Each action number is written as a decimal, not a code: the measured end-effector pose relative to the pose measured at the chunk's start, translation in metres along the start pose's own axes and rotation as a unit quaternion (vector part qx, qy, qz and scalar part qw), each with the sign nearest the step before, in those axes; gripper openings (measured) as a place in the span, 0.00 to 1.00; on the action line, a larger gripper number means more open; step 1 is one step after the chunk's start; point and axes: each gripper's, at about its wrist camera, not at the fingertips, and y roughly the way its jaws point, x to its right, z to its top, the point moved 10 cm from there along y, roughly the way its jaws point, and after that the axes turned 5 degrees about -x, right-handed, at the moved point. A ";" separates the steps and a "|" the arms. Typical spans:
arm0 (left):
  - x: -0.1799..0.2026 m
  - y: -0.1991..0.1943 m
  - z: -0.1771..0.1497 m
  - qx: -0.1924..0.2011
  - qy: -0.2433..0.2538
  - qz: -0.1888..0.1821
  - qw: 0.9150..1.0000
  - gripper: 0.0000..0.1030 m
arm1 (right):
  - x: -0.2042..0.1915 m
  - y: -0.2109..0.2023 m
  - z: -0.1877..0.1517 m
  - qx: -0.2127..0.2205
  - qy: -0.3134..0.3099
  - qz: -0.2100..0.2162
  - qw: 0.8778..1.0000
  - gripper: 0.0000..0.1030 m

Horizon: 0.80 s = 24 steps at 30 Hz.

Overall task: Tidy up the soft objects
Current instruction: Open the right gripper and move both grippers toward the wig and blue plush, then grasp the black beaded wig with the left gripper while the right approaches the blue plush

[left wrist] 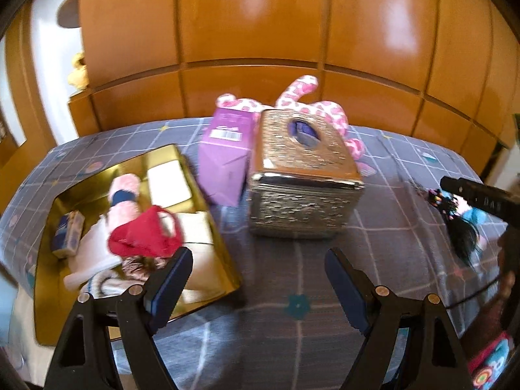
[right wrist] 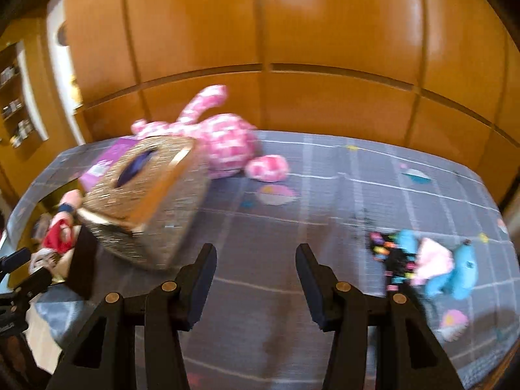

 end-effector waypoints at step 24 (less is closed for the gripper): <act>0.142 0.043 0.024 -0.033 0.131 -0.111 0.985 0.81 | 0.221 -0.046 -0.020 0.090 0.337 -0.017 0.937 0.50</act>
